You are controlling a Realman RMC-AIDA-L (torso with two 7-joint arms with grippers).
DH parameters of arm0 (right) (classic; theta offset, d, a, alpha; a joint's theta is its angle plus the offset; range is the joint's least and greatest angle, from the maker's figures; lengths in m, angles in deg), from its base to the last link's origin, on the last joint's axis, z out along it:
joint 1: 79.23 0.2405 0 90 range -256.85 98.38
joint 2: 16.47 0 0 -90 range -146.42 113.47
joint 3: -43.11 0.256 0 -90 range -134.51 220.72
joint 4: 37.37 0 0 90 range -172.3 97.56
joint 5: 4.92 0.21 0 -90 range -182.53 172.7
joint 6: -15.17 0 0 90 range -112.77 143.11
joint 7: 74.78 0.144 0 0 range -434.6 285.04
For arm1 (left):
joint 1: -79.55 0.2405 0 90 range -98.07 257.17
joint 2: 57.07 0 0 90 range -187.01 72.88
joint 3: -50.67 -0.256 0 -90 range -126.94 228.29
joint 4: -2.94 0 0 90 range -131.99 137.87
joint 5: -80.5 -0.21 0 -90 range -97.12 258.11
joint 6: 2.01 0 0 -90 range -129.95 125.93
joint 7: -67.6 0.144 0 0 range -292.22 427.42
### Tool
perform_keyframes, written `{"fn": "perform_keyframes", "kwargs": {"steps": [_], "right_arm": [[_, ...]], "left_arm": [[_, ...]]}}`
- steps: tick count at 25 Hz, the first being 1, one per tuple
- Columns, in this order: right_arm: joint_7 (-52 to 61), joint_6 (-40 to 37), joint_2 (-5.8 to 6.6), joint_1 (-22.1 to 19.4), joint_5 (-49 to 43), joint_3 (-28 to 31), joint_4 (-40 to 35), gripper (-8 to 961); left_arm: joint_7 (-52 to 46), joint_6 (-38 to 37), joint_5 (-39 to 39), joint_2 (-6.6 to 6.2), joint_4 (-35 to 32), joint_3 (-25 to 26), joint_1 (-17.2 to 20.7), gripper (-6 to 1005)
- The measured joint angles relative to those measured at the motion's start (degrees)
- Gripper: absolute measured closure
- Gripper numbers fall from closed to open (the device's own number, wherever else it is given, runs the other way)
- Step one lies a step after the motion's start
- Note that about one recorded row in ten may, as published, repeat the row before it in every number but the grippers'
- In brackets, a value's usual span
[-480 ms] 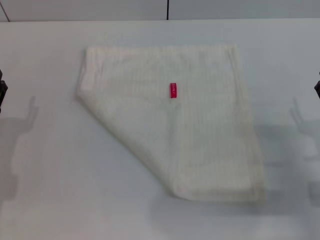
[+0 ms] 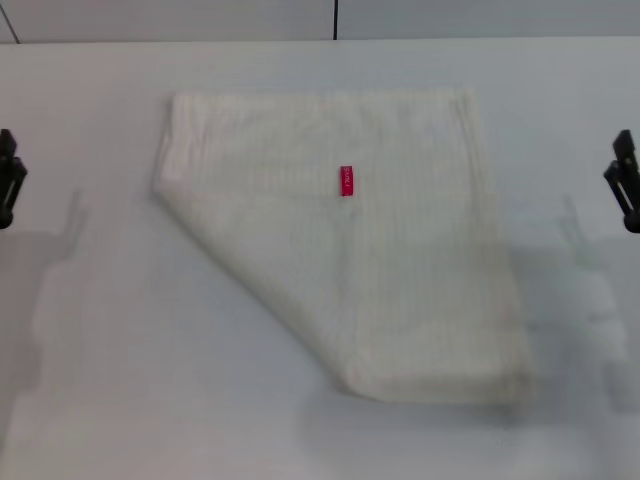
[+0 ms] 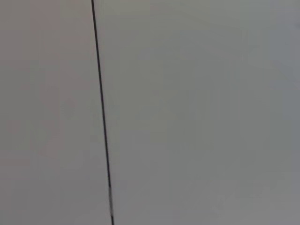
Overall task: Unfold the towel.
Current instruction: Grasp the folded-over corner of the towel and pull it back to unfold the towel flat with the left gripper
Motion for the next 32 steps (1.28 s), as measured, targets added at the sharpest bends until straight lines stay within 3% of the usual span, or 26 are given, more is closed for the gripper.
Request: {"fn": "perform_keyframes", "kwargs": {"steps": [4,6,7,8,12,14,16,20,22,24,25,26,27,28,31,32], "right_arm": [[0.2,-5.4,1.11,0.5,-0.4,0.3,-5.5,141],[-0.1,-9.0,2.36,0.7,-0.5,0.5,-9.6,161],[-0.5,-10.6,3.15,0.7,-0.5,0.5,-11.7,172],[-2.7,-15.1,5.02,0.6,-0.5,1.1,-17.6,182],[-9.0,-22.9,6.23,0.0,-0.6,4.0,-25.4,222],[-13.7,-30.1,6.18,-0.9,-0.6,7.7,-30.8,243],[-17.6,-39.7,6.01,-2.0,-0.7,11.9,-36.2,263],[-21.1,-61.3,5.78,-3.6,-0.7,21.7,-46.2,434],[-21.2,-74.5,4.83,-3.8,-0.5,28.7,-50.4,517],[-21.4,-88.0,2.7,-3.0,-0.5,38.1,-53.1,596],[-21.5,-95.9,1.43,-1.7,-0.9,43.8,-54.0,636],[-21.5,-102.2,0.8,0.0,-1.1,48.1,-53.9,676],[-20.8,-108.2,0.5,2.1,-1.5,52.3,-53.4,716],[-19.6,-113.8,0.56,4.5,-2.1,56.1,-52.2,758],[-15.0,-124.9,0.96,11.9,-7.1,64.0,-47.4,884],[-13.8,-127.3,0.93,14.1,-9.8,66.2,-45.7,926]], "left_arm": [[1.3,7.7,-0.2,-0.62,5.8,-0.2,0.1,228],[2.7,12.7,-1.2,-1.04,10.5,0.1,0.4,228],[2.9,15.6,-2.0,-1.5,13.4,0.4,0.8,228],[2.9,19.2,-3.0,-2.07,16.5,0.7,1.3,227],[2.4,39.8,-7.2,-5.52,32.3,2.1,2.9,227],[2.5,46.9,-9.2,-6.25,38.3,3.0,3.4,226],[2.6,50.2,-11.6,-6.2,42.2,4.0,4.0,226],[2.3,59.3,-15.5,-5.81,50.8,5.7,5.1,224],[2.3,62.6,-15.8,-5.81,52.8,6.0,5.2,223],[2.4,65.7,-16.0,-5.83,54.7,6.3,5.2,223],[2.4,65.7,-16.0,-5.83,54.7,6.3,5.2,224],[2.6,70.7,-16.1,-5.88,57.8,6.9,5.0,224],[2.6,70.7,-16.1,-5.88,57.8,6.9,5.0,224],[2.8,83.1,-16.1,-6.07,64.0,7.8,3.2,225],[2.8,83.1,-16.1,-6.07,64.0,7.8,3.2,226],[2.9,90.0,-16.0,-6.28,66.9,7.8,1.9,226]]}}
